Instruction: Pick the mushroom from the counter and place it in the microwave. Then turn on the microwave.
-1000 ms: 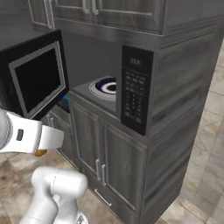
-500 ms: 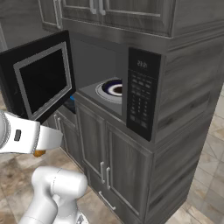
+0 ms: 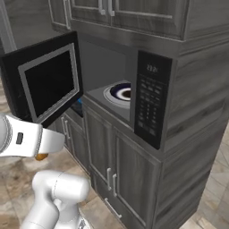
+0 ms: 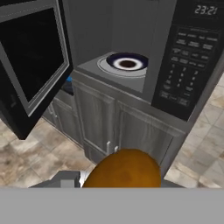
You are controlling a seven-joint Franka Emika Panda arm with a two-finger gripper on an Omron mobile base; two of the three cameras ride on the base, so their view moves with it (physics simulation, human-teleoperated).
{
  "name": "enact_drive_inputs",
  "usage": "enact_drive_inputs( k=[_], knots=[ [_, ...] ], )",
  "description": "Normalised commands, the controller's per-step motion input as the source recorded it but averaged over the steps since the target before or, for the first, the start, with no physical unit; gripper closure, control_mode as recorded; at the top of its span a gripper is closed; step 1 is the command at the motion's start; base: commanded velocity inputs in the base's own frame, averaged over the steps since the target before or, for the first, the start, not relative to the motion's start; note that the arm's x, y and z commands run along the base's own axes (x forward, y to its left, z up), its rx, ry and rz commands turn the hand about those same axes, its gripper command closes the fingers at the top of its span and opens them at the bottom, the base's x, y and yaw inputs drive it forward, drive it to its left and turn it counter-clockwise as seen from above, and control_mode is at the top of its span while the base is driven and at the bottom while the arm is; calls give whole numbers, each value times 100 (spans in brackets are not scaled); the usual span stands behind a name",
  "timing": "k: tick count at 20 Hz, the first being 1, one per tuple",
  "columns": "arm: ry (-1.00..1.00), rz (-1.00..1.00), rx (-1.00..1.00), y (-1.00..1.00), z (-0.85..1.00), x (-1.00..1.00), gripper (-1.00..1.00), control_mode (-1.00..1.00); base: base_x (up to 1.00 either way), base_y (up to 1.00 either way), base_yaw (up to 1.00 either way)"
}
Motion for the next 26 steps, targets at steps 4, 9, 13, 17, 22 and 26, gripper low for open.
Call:
enact_drive_inputs(
  k=[4,9,13,17,22,26],
  knots=[
    [0,0,0,0,0,0,100,100,59,13,1],
    [0,0,0,0,0,0,100,100,60,19,0],
    [0,0,0,0,0,0,100,100,53,6,0],
    [0,0,0,0,0,0,100,100,48,-1,0],
    [0,0,0,0,0,0,100,100,27,-13,0],
    [0,0,0,0,0,0,100,100,9,-21,0]
  ],
)
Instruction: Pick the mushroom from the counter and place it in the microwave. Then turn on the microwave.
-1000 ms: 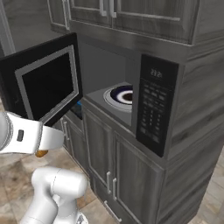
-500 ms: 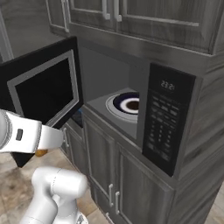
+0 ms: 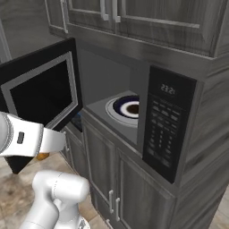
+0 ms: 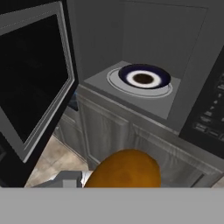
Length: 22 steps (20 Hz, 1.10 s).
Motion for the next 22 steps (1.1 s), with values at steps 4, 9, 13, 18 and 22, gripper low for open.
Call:
enact_drive_inputs(
  k=[4,9,13,18,22],
  knots=[
    [0,0,0,0,0,0,100,100,0,-5,-6],
    [0,0,0,0,0,0,100,100,1,0,-5],
    [0,0,0,0,0,0,100,100,0,0,-7],
    [0,0,0,0,0,0,100,100,0,0,-9],
    [0,0,0,0,0,0,100,100,0,0,-9]
  ],
)
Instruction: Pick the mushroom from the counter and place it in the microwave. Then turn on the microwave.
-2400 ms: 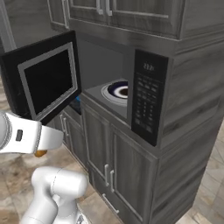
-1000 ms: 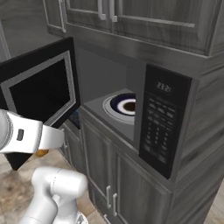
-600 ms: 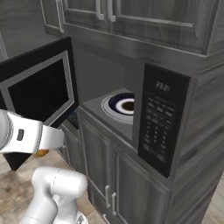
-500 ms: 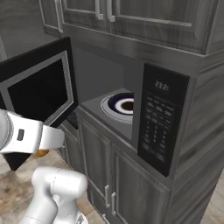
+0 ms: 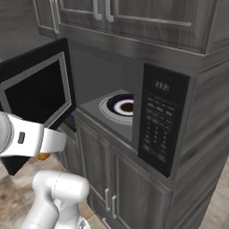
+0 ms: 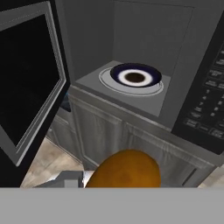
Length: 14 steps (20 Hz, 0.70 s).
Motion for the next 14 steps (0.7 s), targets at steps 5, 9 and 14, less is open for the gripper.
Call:
enact_drive_inputs(
  k=[5,9,14],
  knots=[
    [0,0,0,0,0,0,100,100,0,0,-6],
    [0,0,0,0,0,0,100,100,0,0,0],
    [0,-4,0,0,0,20,100,-100,0,0,0]
  ],
)
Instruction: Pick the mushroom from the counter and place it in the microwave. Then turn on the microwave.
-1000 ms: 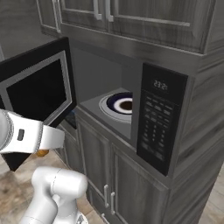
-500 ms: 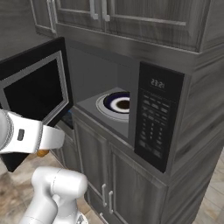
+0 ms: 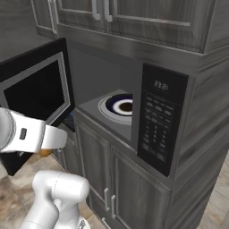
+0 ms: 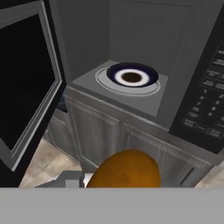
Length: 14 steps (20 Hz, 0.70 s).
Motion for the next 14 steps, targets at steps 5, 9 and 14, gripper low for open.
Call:
enact_drive_inputs(
  k=[5,9,14],
  knots=[
    [0,-13,0,0,0,47,100,-100,0,0,0],
    [0,-13,0,0,0,52,100,-100,0,0,0],
    [-6,-3,0,0,-3,55,100,-100,0,0,0]
  ],
)
